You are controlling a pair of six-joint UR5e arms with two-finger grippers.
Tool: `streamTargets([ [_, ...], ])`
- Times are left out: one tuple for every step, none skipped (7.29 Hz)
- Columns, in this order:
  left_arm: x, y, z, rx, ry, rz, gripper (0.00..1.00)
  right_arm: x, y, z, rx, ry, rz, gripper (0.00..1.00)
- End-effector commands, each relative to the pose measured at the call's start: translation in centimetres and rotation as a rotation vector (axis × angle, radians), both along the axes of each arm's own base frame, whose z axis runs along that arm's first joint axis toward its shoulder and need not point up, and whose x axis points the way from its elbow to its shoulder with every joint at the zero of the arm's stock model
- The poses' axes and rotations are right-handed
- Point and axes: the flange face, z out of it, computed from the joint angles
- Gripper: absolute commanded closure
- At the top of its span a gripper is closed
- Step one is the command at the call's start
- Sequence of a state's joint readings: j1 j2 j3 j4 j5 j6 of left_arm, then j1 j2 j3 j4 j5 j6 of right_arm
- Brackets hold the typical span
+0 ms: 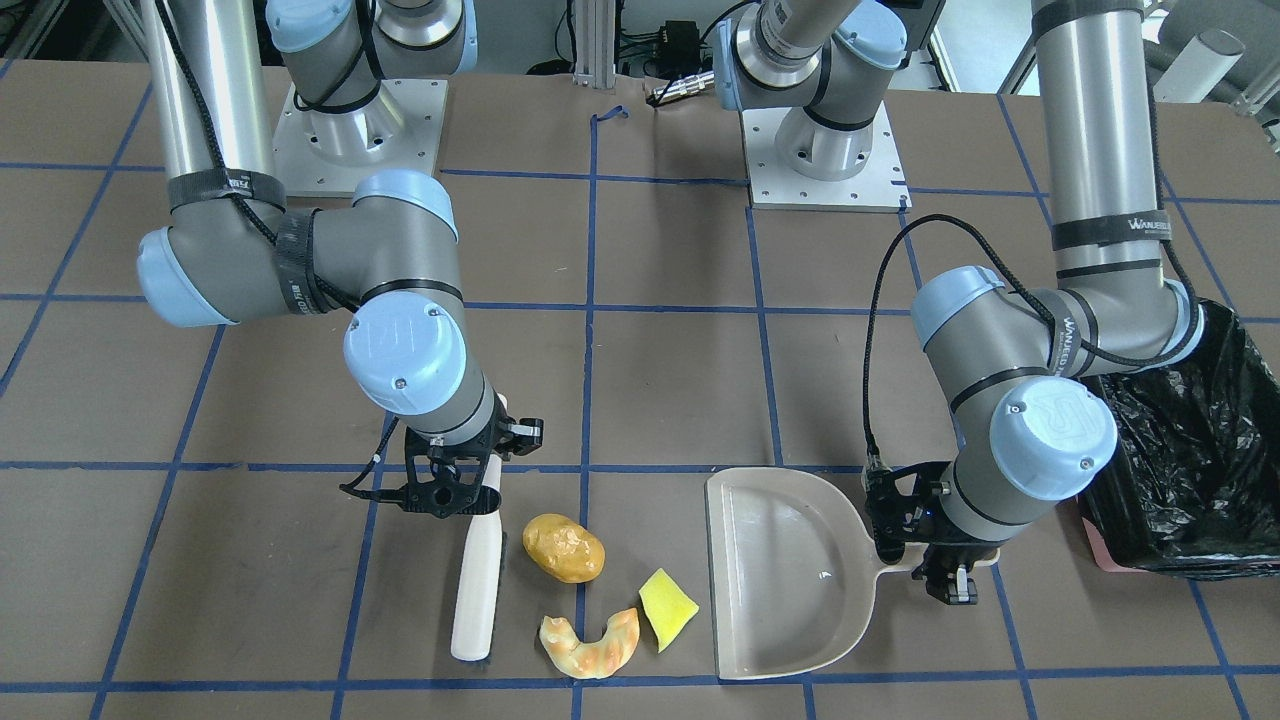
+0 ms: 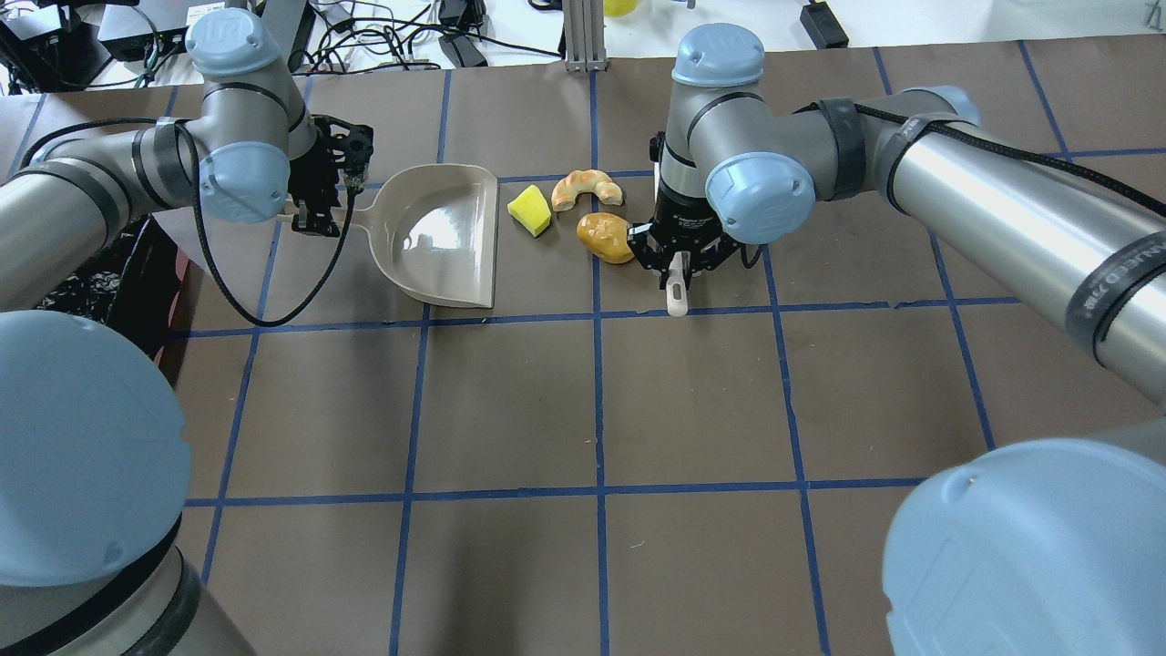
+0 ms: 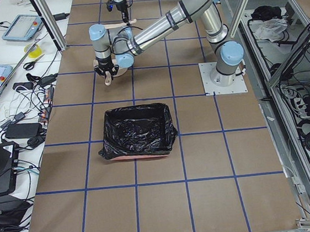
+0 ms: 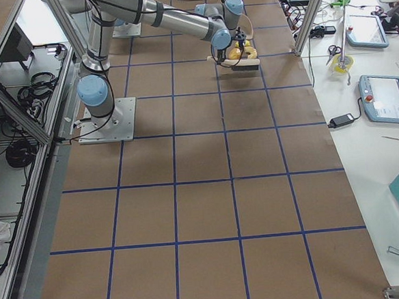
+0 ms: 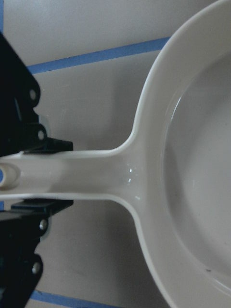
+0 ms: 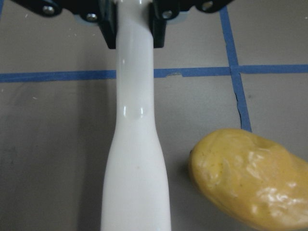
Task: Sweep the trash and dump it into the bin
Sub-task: 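Carry the brush with the right gripper behind the potato and sponge, then sweep the potato and sponge with the brush into the dustpan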
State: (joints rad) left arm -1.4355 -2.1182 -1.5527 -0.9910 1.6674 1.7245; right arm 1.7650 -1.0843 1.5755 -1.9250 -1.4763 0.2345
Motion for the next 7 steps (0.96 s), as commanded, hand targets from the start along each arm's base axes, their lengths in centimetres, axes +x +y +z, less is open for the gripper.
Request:
streamTargets([
  [0.0,0.0,0.1,-0.002,0.000,0.000,1.00,2.3,-1.0,-0.2,-0.011,-0.004,-0.006,1.00],
  [0.0,0.0,0.0,0.000,0.000,0.000,1.00,4.3,-1.1,-0.8,-0.007,0.003,-0.025,1.00],
  [0.0,-0.1,0.1,-0.002,0.000,0.000,1.00,6.0,-0.8,-1.2,-0.004,0.009,-0.043,1.00],
  [0.0,-0.1,0.1,-0.002,0.000,0.000,1.00,7.7,-0.4,-1.8,0.000,0.016,-0.055,1.00],
  [0.0,-0.1,0.1,-0.003,0.000,0.000,1.00,9.3,-0.4,-1.5,-0.014,0.015,-0.068,1.00],
  [0.0,-0.1,0.1,-0.003,0.000,0.000,1.00,10.8,-0.7,-1.4,-0.022,0.012,-0.084,1.00],
  [0.0,-0.1,0.2,-0.005,-0.001,0.000,1.00,12.9,-0.8,-1.3,-0.026,0.000,-0.103,1.00],
])
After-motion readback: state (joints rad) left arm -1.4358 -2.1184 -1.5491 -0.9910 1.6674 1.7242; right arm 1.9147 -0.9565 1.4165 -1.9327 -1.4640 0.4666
